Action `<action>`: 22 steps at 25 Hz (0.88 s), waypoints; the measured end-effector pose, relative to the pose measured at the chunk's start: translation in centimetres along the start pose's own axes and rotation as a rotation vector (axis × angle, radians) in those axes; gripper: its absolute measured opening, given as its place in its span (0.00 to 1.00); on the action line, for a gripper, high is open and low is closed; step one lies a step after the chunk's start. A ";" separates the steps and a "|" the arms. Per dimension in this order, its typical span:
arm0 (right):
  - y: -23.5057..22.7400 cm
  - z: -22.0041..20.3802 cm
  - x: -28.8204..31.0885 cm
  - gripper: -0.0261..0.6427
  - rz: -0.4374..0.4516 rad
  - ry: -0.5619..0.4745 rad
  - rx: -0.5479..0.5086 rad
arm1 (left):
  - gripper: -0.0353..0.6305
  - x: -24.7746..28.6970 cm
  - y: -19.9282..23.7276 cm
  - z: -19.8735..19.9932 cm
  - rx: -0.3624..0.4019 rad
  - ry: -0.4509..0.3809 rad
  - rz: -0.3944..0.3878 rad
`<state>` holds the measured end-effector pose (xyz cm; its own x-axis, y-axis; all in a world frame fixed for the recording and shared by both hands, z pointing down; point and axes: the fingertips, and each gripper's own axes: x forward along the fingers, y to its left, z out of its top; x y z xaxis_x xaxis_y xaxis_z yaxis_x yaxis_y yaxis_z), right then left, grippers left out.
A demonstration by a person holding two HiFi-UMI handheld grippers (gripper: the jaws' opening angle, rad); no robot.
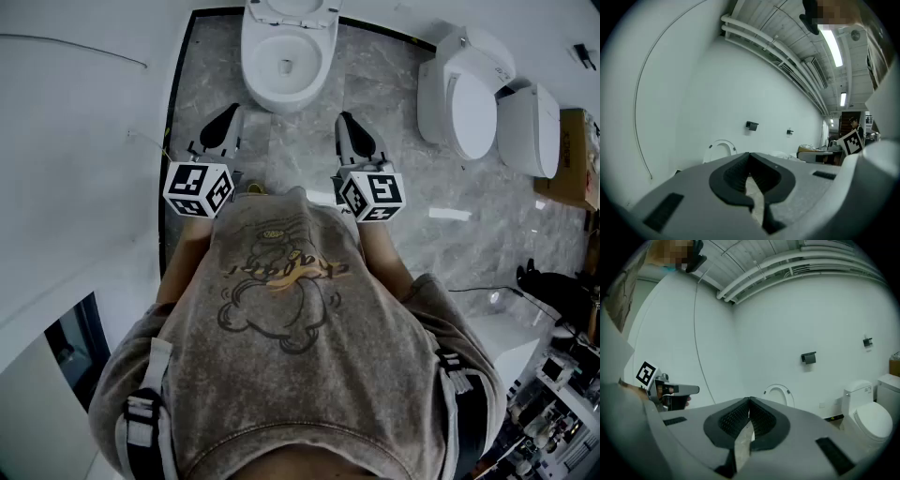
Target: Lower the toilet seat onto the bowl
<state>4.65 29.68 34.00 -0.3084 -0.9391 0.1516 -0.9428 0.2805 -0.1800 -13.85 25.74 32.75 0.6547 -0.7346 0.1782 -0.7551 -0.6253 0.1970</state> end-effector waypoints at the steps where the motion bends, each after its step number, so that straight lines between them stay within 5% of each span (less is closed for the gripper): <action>1: -0.4 0.1 0.1 0.08 0.006 -0.005 -0.001 | 0.07 0.3 -0.2 0.0 0.002 -0.001 0.001; 11: -3.5 -1.4 1.6 0.08 0.055 0.017 0.022 | 0.07 3.1 -0.3 -0.6 -0.004 -0.008 0.038; 22: -5.6 -1.3 12.0 0.08 0.070 0.025 0.025 | 0.07 12.1 6.4 0.3 -0.017 -0.003 0.002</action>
<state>6.06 17.07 38.14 -0.3772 -0.9119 0.1615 -0.9153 0.3405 -0.2149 -10.76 12.73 35.93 0.6533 -0.7364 0.1761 -0.7556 -0.6195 0.2127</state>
